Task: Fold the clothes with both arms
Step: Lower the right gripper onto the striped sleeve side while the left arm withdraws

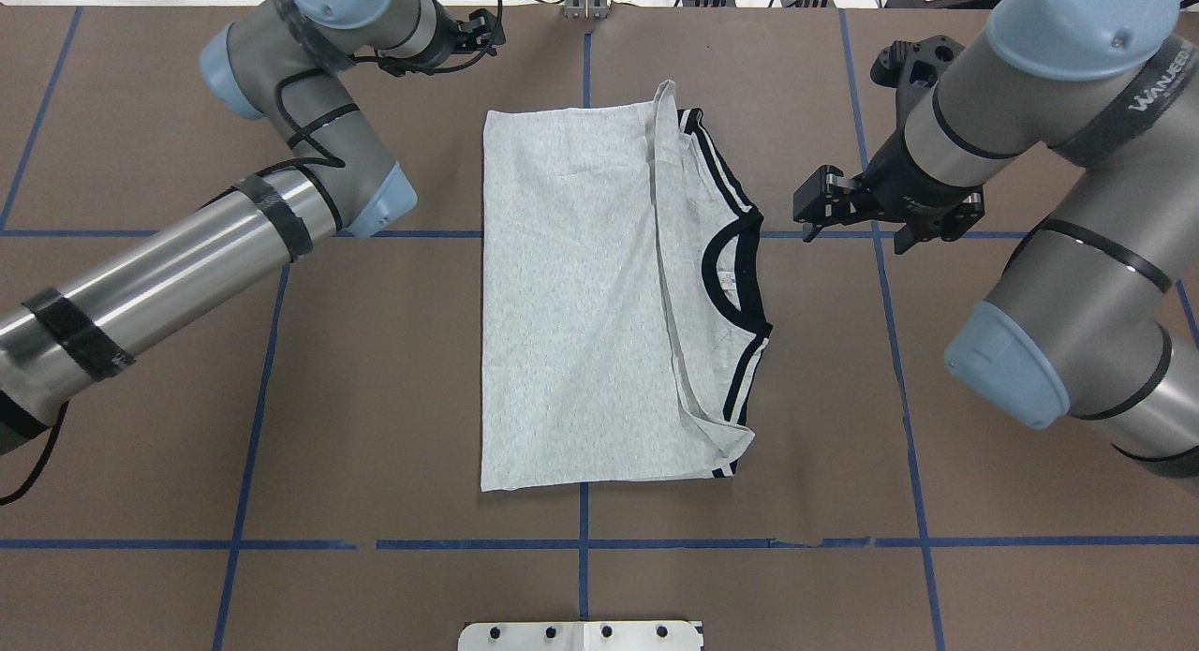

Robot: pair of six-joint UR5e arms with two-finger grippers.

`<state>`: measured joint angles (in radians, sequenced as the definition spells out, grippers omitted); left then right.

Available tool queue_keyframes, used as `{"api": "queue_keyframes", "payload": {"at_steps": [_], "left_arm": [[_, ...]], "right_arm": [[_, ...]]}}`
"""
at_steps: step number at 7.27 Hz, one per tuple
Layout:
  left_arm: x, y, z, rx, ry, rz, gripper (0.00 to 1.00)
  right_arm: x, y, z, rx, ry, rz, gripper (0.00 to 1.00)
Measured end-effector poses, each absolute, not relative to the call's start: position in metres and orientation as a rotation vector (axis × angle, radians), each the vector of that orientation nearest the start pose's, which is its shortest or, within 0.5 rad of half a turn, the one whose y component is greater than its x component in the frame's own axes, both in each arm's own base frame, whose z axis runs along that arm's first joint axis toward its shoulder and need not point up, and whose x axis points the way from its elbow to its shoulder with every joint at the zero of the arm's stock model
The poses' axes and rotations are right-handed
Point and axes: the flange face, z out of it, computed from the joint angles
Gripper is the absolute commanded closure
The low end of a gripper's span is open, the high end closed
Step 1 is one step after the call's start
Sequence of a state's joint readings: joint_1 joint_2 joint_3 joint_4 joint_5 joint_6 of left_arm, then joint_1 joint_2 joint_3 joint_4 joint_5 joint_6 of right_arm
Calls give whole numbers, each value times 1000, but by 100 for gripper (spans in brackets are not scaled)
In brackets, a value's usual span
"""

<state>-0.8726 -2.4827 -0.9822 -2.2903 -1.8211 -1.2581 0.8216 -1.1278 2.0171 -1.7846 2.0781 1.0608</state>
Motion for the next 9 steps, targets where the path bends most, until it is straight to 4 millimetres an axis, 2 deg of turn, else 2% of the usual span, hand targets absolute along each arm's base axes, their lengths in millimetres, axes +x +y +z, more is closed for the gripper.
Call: {"api": "queue_keyframes", "payload": {"at_steps": [2, 4, 6, 7, 9], "left_arm": [[419, -674, 268, 337, 950, -297, 0], [376, -616, 268, 313, 931, -258, 0], [339, -559, 246, 273, 959, -224, 0], [326, -537, 231, 259, 970, -211, 0], [317, -520, 221, 245, 973, -202, 0]], "right_arm": [[-360, -447, 239, 67, -798, 58, 0], [-407, -433, 231, 108, -759, 12, 0], [-464, -427, 227, 133, -706, -46, 0], [-491, -415, 233, 141, -675, -108, 0], [-524, -393, 245, 148, -635, -212, 0]]}}
